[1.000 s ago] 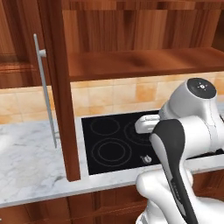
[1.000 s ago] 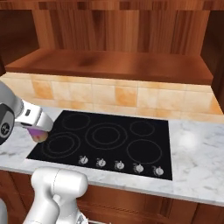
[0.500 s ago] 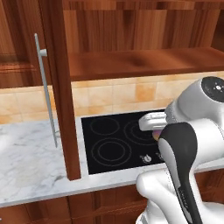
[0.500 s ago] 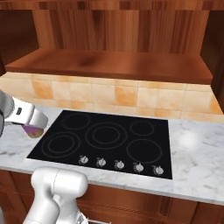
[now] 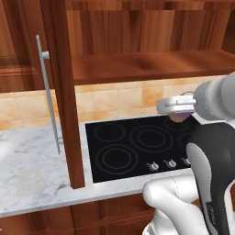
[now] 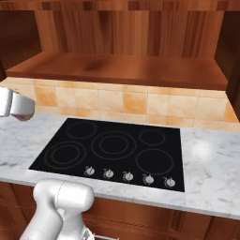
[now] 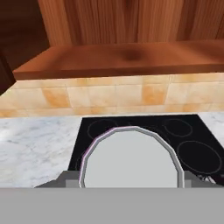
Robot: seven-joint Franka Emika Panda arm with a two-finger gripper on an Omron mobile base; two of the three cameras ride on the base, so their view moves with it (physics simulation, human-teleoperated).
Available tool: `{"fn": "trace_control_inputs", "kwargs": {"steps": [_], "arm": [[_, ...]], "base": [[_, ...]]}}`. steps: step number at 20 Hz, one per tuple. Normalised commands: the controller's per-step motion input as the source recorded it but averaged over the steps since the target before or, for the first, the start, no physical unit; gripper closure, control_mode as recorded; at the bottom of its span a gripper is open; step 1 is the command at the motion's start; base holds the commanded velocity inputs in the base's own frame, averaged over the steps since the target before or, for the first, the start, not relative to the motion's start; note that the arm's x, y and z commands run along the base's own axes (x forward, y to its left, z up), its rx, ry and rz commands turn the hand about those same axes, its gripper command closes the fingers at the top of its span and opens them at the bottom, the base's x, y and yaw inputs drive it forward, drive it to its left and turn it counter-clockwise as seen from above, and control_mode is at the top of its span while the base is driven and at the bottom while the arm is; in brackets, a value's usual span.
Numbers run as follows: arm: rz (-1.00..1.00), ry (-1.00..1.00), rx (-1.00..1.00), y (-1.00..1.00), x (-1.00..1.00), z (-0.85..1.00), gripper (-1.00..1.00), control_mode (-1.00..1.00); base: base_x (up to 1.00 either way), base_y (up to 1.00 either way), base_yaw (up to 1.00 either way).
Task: Sort all alcoholic drinks to one cabinet, and non-alcoholic drinks to the other.
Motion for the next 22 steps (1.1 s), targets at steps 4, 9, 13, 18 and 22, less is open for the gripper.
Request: {"fn": "trace_control_inputs", "kwargs": {"steps": [4, 9, 13, 18, 22], "arm": [[0.05, -0.03, 0.0, 0.01, 0.34, 0.72, 1.0, -1.0], [0.03, -0.01, 0.0, 0.04, 0.71, 0.3, 1.0, -1.0], [0.0, -0.02, 0.0, 0.16, 0.8, 0.0, 1.0, -1.0], [0.0, -0.06, 0.0, 0.15, 0.69, 0.0, 1.0, -1.0], [0.0, -0.06, 0.0, 0.03, 0.59, 0.0, 1.0, -1.0]], "base": [[0.0, 0.0, 0.0], [0.0, 0.0, 0.0], [0.0, 0.0, 0.0], [0.0, 0.0, 0.0], [0.0, 0.0, 0.0]]}}
